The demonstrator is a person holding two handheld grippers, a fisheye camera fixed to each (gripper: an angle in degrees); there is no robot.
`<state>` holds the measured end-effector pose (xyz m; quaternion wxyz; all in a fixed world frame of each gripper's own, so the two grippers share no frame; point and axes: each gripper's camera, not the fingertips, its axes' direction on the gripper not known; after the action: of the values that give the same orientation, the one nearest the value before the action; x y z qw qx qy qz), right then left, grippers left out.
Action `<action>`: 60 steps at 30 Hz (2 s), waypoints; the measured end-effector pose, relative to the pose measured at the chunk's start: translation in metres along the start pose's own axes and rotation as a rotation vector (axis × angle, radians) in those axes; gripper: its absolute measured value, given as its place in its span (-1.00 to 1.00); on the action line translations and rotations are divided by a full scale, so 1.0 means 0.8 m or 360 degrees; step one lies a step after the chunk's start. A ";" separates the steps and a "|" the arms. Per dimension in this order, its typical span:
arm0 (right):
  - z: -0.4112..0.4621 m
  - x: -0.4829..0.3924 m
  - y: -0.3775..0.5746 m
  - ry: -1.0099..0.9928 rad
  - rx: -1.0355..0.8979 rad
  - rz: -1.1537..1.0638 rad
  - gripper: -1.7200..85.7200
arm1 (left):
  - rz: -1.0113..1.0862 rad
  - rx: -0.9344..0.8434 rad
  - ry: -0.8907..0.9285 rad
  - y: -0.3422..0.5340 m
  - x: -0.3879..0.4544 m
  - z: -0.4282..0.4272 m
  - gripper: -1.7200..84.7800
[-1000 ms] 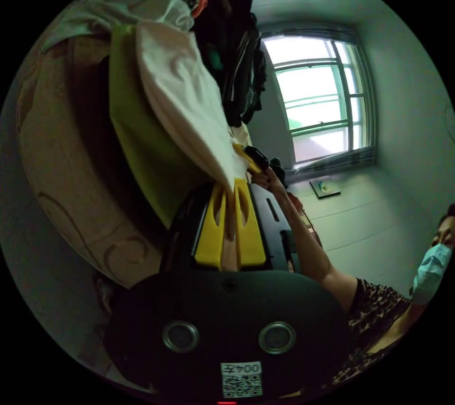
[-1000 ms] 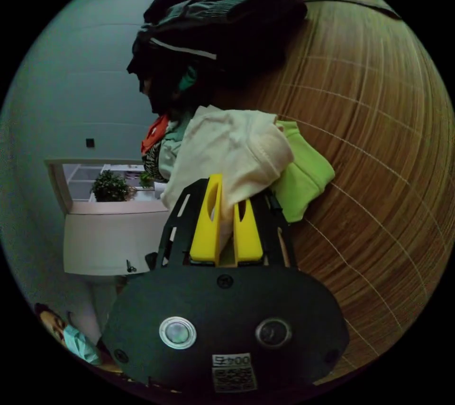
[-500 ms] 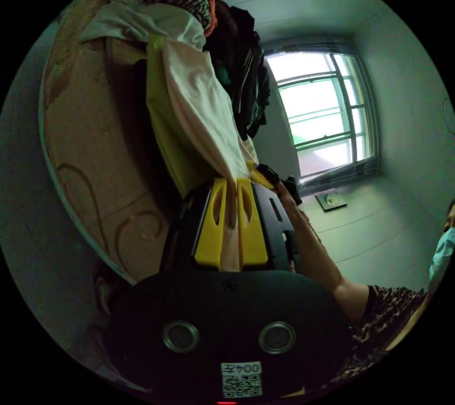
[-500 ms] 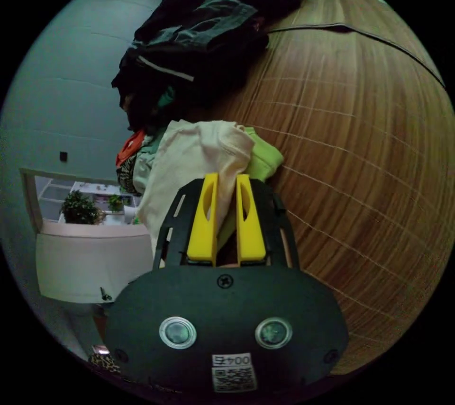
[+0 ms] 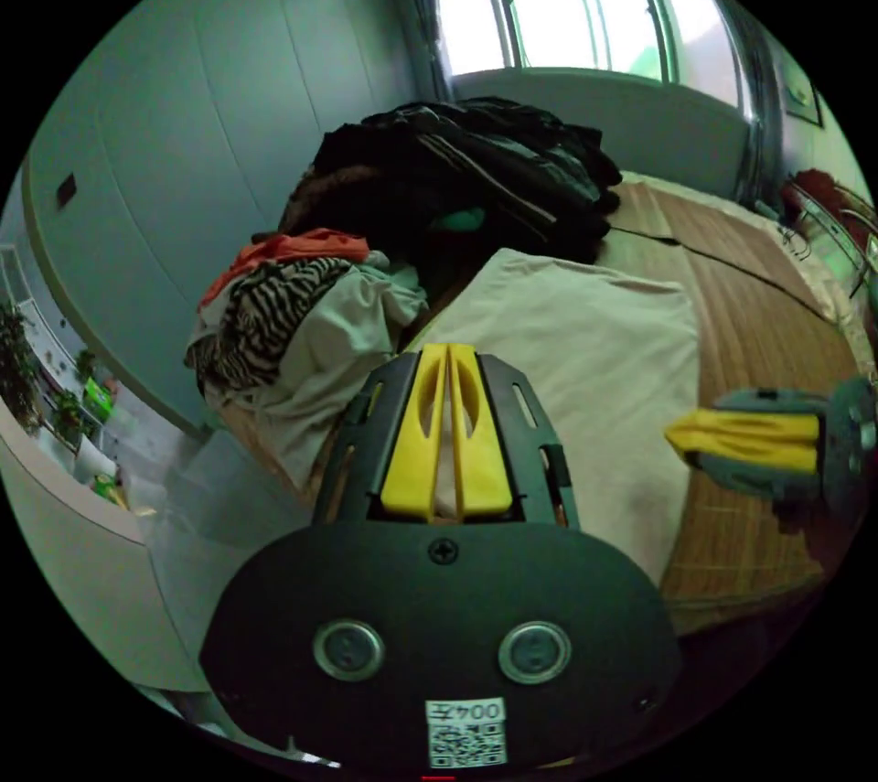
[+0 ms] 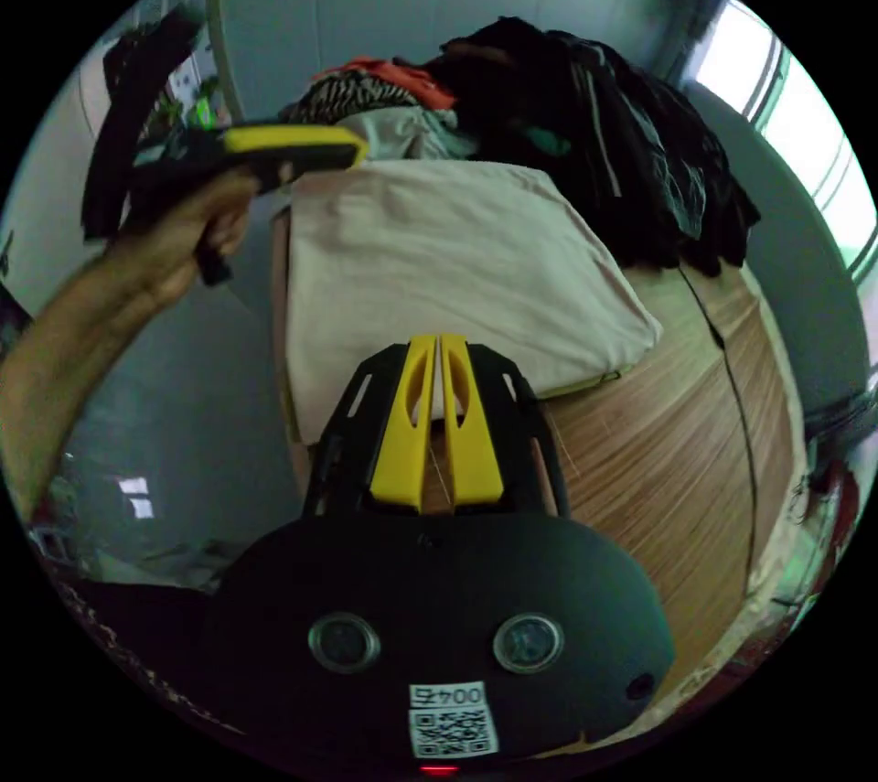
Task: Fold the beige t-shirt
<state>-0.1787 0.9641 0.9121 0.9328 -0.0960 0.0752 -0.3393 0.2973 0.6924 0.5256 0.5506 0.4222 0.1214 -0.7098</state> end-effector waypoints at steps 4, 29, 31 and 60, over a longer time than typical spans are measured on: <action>0.033 -0.043 0.013 0.0096 -0.0020 -0.0044 -0.97 | 0.0111 -0.0211 -0.0012 -0.002 0.027 0.064 -0.94; 0.045 0.050 0.044 0.0149 -0.0245 0.0415 -0.98 | 0.0327 -0.0283 -0.0014 -0.003 0.113 0.045 -0.95; 0.016 0.039 0.069 0.0063 -0.0130 0.0456 -0.98 | 0.0228 -0.0311 0.0105 -0.009 0.096 0.029 -0.94; -0.281 -0.094 0.614 0.0010 -0.0004 0.1159 -0.98 | 0.0308 -0.0102 0.0306 0.214 0.130 -0.285 -0.94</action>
<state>0.0223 1.3531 0.5862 0.9921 -0.0631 0.1079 0.0149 0.5509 0.7049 0.3595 0.6156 0.4804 0.1549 -0.6053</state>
